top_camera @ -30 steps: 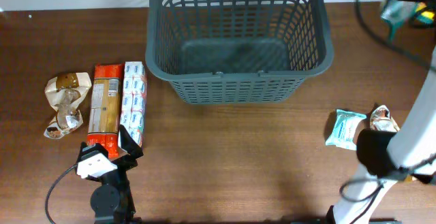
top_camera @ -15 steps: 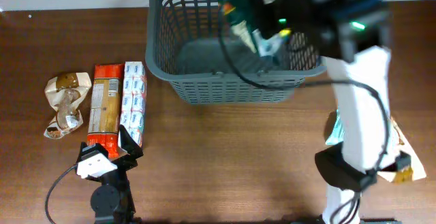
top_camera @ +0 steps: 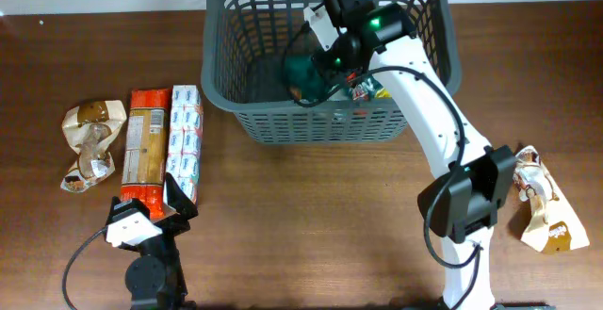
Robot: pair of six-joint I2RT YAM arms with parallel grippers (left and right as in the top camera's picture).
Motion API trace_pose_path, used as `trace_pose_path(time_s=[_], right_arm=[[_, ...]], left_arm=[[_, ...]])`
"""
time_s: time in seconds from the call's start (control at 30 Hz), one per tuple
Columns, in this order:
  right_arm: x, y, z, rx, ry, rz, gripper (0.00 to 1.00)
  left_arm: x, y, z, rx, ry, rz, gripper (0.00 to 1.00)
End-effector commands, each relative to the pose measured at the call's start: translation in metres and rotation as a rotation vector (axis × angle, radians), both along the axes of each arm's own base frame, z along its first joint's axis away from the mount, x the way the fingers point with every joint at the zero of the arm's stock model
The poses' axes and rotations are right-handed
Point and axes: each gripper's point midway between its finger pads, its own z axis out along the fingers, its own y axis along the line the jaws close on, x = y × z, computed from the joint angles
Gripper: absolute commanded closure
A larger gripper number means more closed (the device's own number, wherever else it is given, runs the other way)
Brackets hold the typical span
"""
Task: Pack container
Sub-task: 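Lift the Nescafé pouch with the right gripper and drop it into the basket, then grasp the clear bread-roll bag on the right with the right gripper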
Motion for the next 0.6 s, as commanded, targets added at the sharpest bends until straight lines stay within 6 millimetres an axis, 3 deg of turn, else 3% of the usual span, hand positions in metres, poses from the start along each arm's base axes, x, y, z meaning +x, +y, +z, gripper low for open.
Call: trace_pose_path(time_s=[0.0, 0.1, 0.23, 0.33, 0.37, 0.47, 0.57], right_arm=[[0.005, -0.022, 0.075, -0.027, -0.189, -0.068, 0.46], [0.002, -0.049, 0.122, -0.06, -0.3, -0.139, 0.3], [-0.014, -0.101, 0.19, -0.056, -0.439, -0.253, 0.23], [-0.033, -0.161, 0.229, -0.042, -0.507, -0.386, 0.22], [-0.043, -0.201, 0.242, -0.025, -0.529, -0.493, 0.21], [-0.057, -0.271, 0.245, 0.018, -0.526, -0.629, 0.21], [-0.068, -0.333, 0.222, 0.032, -0.488, -0.753, 0.21]], left_arm=[[0.0, 0.001, -0.001, -0.004, -0.007, 0.006, 0.01], [0.0, 0.001, -0.001, -0.004, -0.007, 0.005, 0.01], [0.0, 0.001, -0.001, -0.004, -0.007, 0.006, 0.01], [0.0, 0.001, -0.001, -0.004, -0.007, 0.005, 0.01], [0.0, 0.001, -0.001, -0.004, -0.007, 0.005, 0.01], [0.0, 0.001, -0.001, -0.004, -0.007, 0.006, 0.01], [0.0, 0.001, -0.001, -0.004, -0.007, 0.005, 0.01]])
